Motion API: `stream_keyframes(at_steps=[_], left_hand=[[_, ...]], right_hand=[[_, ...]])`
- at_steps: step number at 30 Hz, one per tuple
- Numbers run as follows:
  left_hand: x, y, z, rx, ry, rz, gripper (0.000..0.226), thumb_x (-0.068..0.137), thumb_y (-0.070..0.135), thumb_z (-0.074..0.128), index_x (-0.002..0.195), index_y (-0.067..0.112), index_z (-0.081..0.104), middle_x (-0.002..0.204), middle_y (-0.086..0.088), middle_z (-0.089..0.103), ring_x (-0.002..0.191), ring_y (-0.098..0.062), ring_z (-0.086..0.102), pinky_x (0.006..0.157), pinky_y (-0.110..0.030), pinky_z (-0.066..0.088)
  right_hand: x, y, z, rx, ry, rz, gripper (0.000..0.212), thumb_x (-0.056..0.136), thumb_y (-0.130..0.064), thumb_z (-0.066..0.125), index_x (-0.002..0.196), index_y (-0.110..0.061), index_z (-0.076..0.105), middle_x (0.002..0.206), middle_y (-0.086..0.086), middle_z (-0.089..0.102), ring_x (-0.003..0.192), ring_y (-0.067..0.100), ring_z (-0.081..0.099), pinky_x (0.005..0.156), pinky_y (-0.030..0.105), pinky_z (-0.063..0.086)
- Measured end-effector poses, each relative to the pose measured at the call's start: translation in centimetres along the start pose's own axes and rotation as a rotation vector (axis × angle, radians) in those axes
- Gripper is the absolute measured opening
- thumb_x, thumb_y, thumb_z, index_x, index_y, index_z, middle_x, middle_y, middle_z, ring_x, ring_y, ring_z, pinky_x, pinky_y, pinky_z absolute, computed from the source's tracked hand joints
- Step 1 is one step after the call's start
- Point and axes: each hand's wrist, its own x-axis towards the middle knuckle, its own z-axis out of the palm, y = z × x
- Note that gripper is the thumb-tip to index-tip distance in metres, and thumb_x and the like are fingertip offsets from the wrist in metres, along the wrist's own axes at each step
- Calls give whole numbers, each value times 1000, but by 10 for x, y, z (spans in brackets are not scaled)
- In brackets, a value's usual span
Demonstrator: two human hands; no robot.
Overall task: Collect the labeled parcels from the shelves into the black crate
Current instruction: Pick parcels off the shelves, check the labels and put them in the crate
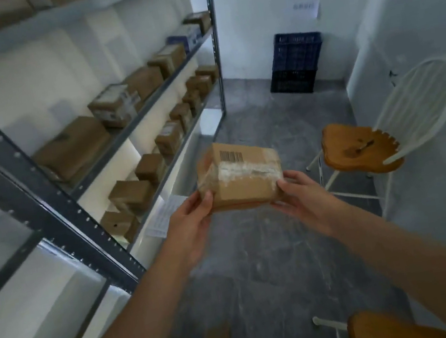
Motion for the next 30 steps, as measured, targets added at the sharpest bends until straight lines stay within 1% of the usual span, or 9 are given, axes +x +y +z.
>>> stream_keyframes(at_steps=[3, 5, 9, 13, 17, 21, 24, 27, 30], left_hand=[[-26, 31, -12, 73, -43, 53, 56, 82, -1, 66, 136, 5, 51, 124, -5, 67, 110, -19, 65, 86, -29, 59], [-41, 50, -23, 131, -45, 112, 59, 81, -5, 68, 136, 11, 52, 130, -4, 63, 114, -18, 64, 81, -27, 58], [-80, 87, -43, 210, -31, 251, 81, 65, 6, 86, 136, 21, 51, 136, -1, 61, 124, -16, 59, 93, -32, 54], [-129, 119, -68, 204, 65, 378, 73, 68, -10, 79, 132, 12, 50, 129, -8, 63, 121, -22, 61, 94, -36, 55], [-189, 138, -106, 186, 129, 455, 56, 72, -8, 75, 123, 9, 58, 122, -9, 67, 117, -26, 62, 94, -37, 55], [-253, 148, -151, 199, 239, 505, 36, 91, -5, 61, 118, 18, 66, 120, -2, 69, 115, -22, 64, 93, -36, 53], [-299, 151, -188, 165, 360, 537, 37, 93, -5, 58, 112, 24, 72, 124, 1, 67, 119, -18, 61, 97, -32, 48], [-345, 151, -224, 112, 481, 593, 38, 89, -9, 60, 105, 22, 75, 128, 2, 66, 119, -13, 61, 103, -32, 44], [-388, 148, -255, 119, 581, 615, 38, 88, -9, 61, 107, 21, 75, 130, 2, 65, 121, -12, 60, 105, -32, 44]], right_hand=[[-13, -19, 27, -79, -51, -91, 30, 101, 4, 42, 127, -10, 51, 125, 14, 59, 100, 24, 62, 91, 42, 53], [-21, -23, 48, -151, -69, -144, 32, 102, 3, 40, 130, -9, 50, 127, 15, 59, 107, 26, 61, 95, 42, 52], [-45, -20, 103, -265, -159, -224, 35, 107, -9, 34, 140, -13, 43, 134, 8, 56, 124, 22, 53, 104, 34, 43], [-68, -3, 160, -263, -257, -231, 34, 107, -12, 34, 140, -12, 43, 135, 11, 59, 120, 23, 58, 100, 35, 48], [-100, 14, 211, -225, -328, -148, 30, 103, 2, 39, 131, -8, 47, 104, 10, 67, 87, 19, 65, 63, 21, 58], [-143, 38, 262, -372, -455, -138, 55, 96, 14, 39, 136, -24, 44, 116, 19, 60, 92, 26, 66, 58, 28, 58], [-183, 58, 306, -419, -553, -115, 39, 104, -2, 35, 126, -31, 51, 104, 18, 69, 80, 23, 72, 56, 31, 59], [-211, 83, 341, -370, -692, 22, 28, 106, -13, 35, 111, -19, 61, 88, 18, 62, 77, 28, 64, 61, 37, 60], [-229, 113, 370, -379, -746, 198, 37, 105, -38, 36, 99, -10, 60, 90, 16, 54, 84, 32, 57, 70, 46, 60]])
